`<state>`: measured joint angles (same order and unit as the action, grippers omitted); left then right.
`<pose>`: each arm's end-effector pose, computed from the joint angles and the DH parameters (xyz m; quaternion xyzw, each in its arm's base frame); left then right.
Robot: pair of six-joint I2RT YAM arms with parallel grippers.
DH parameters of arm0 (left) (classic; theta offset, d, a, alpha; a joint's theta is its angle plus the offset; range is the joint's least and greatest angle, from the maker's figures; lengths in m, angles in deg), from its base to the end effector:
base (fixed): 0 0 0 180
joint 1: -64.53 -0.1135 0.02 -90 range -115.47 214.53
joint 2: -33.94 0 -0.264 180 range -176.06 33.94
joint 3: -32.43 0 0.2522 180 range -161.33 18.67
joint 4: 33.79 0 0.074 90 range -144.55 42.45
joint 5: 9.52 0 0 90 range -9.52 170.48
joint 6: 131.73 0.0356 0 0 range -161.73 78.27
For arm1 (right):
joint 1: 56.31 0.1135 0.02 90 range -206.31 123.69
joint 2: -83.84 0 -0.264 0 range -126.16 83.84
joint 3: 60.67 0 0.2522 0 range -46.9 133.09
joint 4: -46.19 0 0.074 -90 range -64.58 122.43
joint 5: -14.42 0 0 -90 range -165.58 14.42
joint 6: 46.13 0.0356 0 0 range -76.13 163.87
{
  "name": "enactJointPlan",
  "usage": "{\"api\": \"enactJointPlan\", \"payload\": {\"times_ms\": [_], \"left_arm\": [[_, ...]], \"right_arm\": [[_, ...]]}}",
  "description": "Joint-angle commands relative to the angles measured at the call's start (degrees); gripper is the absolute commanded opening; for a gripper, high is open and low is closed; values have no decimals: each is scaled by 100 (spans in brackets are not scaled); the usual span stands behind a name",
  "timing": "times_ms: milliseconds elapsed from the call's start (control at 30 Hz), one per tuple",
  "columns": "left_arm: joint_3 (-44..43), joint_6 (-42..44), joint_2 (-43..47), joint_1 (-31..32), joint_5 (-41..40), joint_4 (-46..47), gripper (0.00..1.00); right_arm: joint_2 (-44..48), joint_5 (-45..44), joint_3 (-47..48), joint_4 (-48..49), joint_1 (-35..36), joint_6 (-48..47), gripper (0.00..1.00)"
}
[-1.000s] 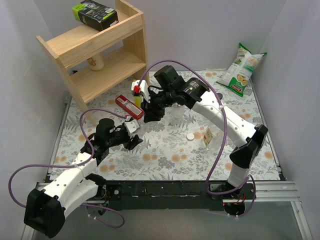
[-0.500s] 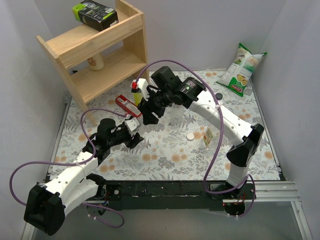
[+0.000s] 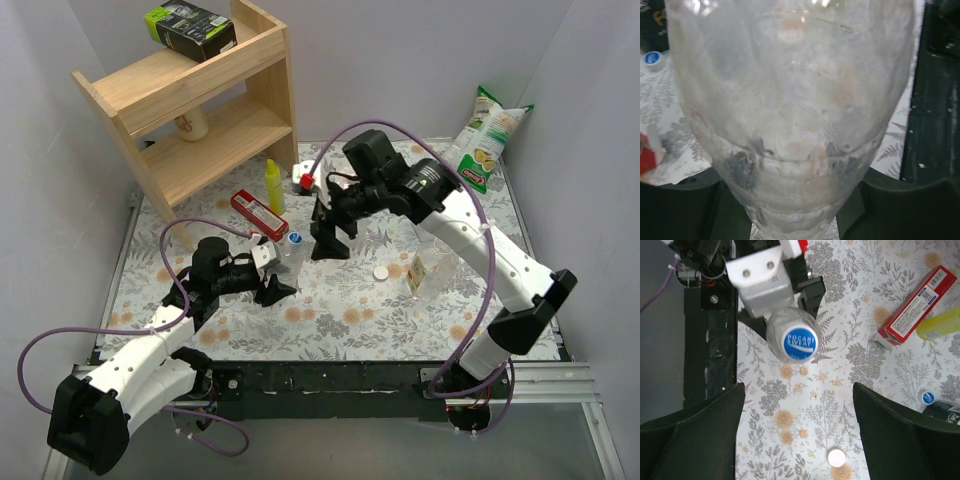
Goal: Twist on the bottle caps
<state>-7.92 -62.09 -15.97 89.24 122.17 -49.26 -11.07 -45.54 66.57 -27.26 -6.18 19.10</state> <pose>0.1625 -0.1009 0.2310 0.2209 0.7805 -0.4696 0.3486 0.2009 0.2683 0.4425 -0.6198 0.6329 0.3179 0.3381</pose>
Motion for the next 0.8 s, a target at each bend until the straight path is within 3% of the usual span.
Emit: {"api": "enactJointPlan", "payload": {"times_ms": [0, 400, 767], "left_arm": [[-285, -29, -9, -1, 1191, -504, 0], [-716, 85, -344, -1, 1561, -927, 0], [-804, -618, -528, -36, 1491, -690, 0]], "right_arm": [[912, 652, -1229, 1489, -126, -932, 96], [527, 1583, -1319, 1952, -21, -774, 96], [412, 1567, -967, 1134, 23, -1258, 91]]}}
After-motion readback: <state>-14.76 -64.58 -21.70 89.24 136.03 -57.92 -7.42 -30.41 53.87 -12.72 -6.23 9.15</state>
